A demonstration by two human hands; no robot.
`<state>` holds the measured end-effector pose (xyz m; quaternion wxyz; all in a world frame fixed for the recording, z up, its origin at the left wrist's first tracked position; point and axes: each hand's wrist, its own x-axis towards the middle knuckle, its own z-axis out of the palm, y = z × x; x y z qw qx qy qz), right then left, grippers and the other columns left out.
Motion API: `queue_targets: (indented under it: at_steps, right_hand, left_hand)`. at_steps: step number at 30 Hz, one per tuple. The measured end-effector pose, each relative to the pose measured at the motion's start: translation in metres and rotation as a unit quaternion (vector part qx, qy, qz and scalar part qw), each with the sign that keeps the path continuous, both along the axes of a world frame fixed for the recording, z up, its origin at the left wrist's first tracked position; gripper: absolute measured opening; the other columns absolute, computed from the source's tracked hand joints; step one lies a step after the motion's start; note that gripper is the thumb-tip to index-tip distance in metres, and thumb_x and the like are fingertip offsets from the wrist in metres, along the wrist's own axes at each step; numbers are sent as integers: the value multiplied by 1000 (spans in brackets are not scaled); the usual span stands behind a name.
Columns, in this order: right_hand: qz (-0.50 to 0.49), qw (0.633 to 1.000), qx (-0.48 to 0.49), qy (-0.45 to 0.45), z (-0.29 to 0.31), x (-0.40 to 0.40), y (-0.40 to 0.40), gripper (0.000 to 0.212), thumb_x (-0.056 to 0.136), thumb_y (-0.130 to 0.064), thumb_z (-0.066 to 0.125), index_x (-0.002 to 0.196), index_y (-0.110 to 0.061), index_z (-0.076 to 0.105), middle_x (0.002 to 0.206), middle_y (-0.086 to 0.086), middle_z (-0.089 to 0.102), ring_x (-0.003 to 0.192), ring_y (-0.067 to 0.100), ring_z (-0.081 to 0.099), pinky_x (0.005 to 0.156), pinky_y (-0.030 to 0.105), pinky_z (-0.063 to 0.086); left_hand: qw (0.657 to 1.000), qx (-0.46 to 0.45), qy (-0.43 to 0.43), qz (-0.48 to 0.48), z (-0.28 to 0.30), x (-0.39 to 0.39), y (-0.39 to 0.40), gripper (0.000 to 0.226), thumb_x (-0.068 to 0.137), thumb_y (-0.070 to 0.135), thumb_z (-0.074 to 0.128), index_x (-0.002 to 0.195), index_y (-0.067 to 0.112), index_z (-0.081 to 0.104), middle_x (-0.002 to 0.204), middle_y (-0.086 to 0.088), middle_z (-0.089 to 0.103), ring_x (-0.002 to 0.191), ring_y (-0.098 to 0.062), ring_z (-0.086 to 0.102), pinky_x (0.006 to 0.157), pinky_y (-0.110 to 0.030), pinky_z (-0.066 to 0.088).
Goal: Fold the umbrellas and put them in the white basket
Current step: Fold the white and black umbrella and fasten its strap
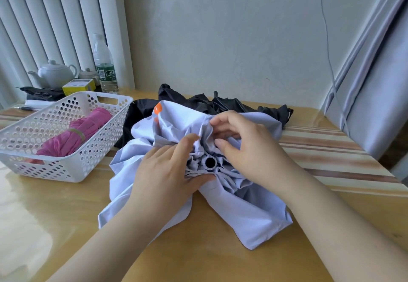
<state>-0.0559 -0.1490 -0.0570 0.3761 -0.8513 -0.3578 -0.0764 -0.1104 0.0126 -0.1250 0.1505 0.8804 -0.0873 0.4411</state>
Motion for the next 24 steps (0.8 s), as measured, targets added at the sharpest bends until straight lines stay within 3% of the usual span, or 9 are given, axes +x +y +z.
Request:
queue_targets:
  at_steps: [4,6,8,11,13,15,17,19,24]
  right_hand:
    - [57,994,-47,85,3,-1,0,47,94,-6,49,131,-33,42,137,-23,51,117,-9,50,93,15,44]
    - [70,989,-48,121,4,-2,-4,52,94,-6,47,135,-37,38,141,-26,46,118,-9,50,89,15,45]
    - [37,993,-21,111,6,-3,-8,46,94,-10,50,130,-37,41,135,-27,51,108,-9,56,82,13,48]
    - [14,995,-6,95,6,-3,-9,36,94,-17,56,124,-33,45,119,-30,58,105,-20,48,78,-1,38]
    - [27,995,-29,92,6,-6,-5,36,94,-22,58,125,-33,44,107,-37,59,104,-18,50,79,1,40]
    - [31,996,-48,75,3,-7,-1,39,95,-24,56,129,-34,41,106,-30,65,94,-10,60,78,13,49]
    - [16,996,-68,63,1,-7,1,48,96,-16,52,135,-40,37,110,-16,68,70,0,62,66,23,53]
    - [7,997,-57,60,-2,-4,0,57,96,-8,47,137,-45,34,111,-10,69,62,-1,58,57,17,48]
    - [-19,998,-5,57,-4,-1,-7,58,97,-4,48,139,-42,38,102,-11,68,63,-5,55,63,4,39]
  left_hand:
    - [999,29,-15,-40,-1,0,0,48,76,51,53,109,17,47,78,1,68,75,-13,52,66,-26,35]
    - [997,47,-22,-54,-2,-1,0,42,79,48,54,105,16,47,86,2,69,78,-13,47,66,-26,35]
    - [998,43,-13,-54,-2,-2,1,40,78,49,55,102,18,47,101,2,70,80,-13,47,67,-25,34]
    - [998,27,24,-53,-3,-1,2,41,73,53,57,95,20,44,132,-1,60,76,-19,54,66,-25,36]
    - [997,32,50,-58,-3,0,1,42,71,56,57,91,21,43,143,-2,49,73,-27,60,67,-28,41]
    - [995,40,60,-64,-3,1,0,44,70,58,56,91,22,42,148,-1,43,87,-29,63,70,-33,44]
    - [995,45,62,-58,-3,1,-2,47,68,59,55,93,22,41,148,-3,38,117,-31,56,80,-41,46]
    - [997,34,68,-30,-4,0,-3,51,65,63,53,94,22,41,147,-12,37,128,-37,47,88,-47,44]
    - [997,12,63,36,-7,2,1,68,60,73,50,97,16,51,145,-21,38,136,-37,38,96,-59,40]
